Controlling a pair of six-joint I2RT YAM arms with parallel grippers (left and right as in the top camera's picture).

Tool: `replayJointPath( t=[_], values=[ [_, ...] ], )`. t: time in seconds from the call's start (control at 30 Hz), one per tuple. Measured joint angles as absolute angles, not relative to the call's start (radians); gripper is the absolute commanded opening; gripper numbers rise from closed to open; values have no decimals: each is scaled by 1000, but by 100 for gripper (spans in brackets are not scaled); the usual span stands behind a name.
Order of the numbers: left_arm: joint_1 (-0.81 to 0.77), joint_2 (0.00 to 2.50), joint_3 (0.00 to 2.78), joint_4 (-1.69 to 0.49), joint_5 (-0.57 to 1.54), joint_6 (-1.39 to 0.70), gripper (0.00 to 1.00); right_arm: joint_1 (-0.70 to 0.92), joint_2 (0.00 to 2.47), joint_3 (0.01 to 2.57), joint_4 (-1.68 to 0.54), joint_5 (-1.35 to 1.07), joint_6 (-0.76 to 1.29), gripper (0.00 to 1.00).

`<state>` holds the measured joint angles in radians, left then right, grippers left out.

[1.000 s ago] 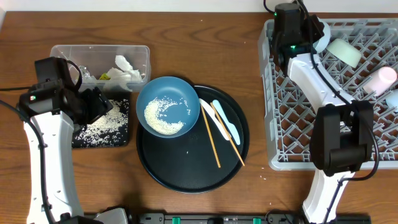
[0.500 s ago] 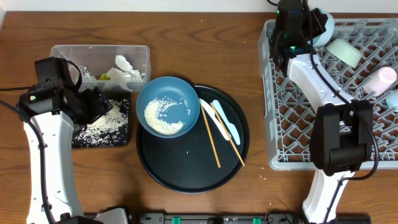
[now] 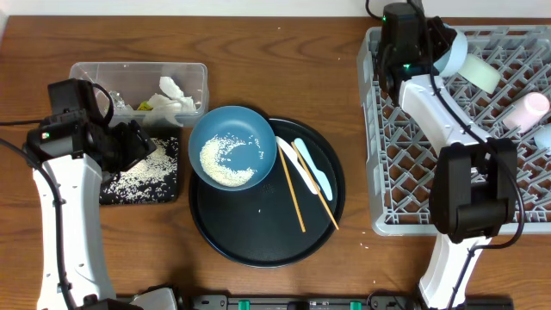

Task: Sort waste into correct bins and load items into the dishwasher rack
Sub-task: 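Lower the light blue bowl into the rack and open the gripper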

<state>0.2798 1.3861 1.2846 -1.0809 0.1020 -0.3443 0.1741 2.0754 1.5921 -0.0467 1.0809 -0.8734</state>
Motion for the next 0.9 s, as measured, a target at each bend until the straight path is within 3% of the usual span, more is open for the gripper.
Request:
replayJointPath(
  t=[0.57, 0.63, 0.7, 0.73, 0.9],
  values=[
    [280, 1386, 1285, -1081, 102, -344, 85, 224, 2075, 1594, -155, 1075, -680, 2],
    [280, 1386, 1285, -1081, 102, -344, 85, 248, 2075, 1592, -164, 1061, -648, 14],
    [280, 1386, 1285, -1081, 102, -344, 85, 263, 2075, 1587, -171, 1048, -624, 36],
    [280, 1386, 1285, -1081, 102, -344, 85, 272, 2075, 1583, -173, 1043, -608, 42],
    [280, 1386, 1285, -1081, 102, -344, 85, 306, 2075, 1579, -192, 1028, -555, 52]
  ],
)
